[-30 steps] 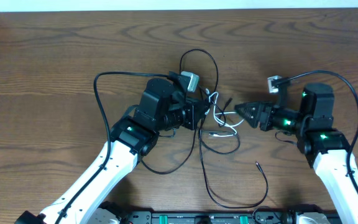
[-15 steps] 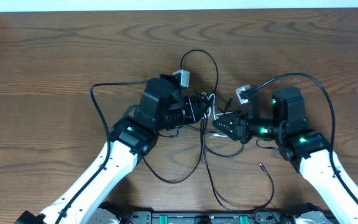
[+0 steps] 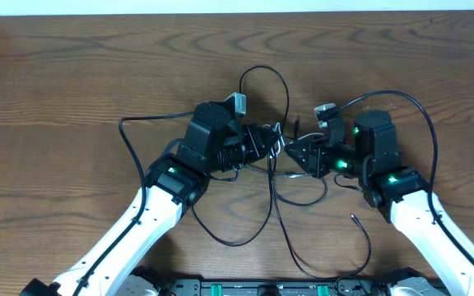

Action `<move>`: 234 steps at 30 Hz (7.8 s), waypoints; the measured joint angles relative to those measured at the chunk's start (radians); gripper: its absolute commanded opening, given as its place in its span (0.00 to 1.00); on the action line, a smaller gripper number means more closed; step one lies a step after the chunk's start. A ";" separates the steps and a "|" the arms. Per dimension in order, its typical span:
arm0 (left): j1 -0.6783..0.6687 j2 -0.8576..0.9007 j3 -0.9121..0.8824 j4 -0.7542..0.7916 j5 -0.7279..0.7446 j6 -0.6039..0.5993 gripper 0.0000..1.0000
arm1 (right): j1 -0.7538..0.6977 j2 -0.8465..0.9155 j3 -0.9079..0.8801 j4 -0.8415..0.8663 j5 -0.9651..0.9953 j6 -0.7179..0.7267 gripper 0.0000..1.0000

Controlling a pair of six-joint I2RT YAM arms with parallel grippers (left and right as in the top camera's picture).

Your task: Untangle cables

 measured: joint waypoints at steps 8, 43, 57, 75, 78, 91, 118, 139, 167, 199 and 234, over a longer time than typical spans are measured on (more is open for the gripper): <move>0.000 0.000 0.000 -0.002 0.004 -0.014 0.08 | 0.105 0.069 0.000 0.098 0.080 0.049 0.26; -0.003 0.000 0.000 -0.024 0.076 0.495 0.08 | -0.343 -0.062 -0.001 0.199 -0.515 0.271 0.01; -0.003 -0.006 0.001 -0.019 0.090 0.603 0.08 | -0.320 -0.062 -0.009 0.526 -0.674 0.694 0.01; -0.002 0.038 0.025 -0.099 -0.111 0.657 0.08 | -0.185 -0.065 -0.015 0.681 -0.460 0.639 0.21; -0.002 0.057 0.021 -0.143 -0.206 0.657 0.08 | -0.185 -0.069 -0.010 0.521 -0.359 0.488 0.28; -0.002 0.058 0.021 -0.151 -0.287 0.701 0.08 | -0.185 -0.069 -0.010 0.086 0.196 0.113 0.80; -0.002 0.058 0.021 -0.030 -0.194 -0.008 0.08 | -0.028 -0.027 -0.010 -0.157 -0.004 0.713 0.45; -0.002 0.058 0.021 -0.027 -0.172 -0.036 0.08 | 0.074 0.322 -0.005 0.336 0.001 1.099 0.01; 0.231 0.059 0.019 0.174 -0.007 0.087 0.08 | -0.063 0.075 -0.002 -0.485 0.200 0.475 0.01; 0.255 0.059 0.019 0.175 0.042 -0.052 0.08 | -0.225 -0.232 -0.003 -0.344 -0.009 0.401 0.86; 0.254 0.059 0.019 0.174 0.042 -0.063 0.08 | 0.156 0.610 -0.002 0.445 0.096 0.882 0.01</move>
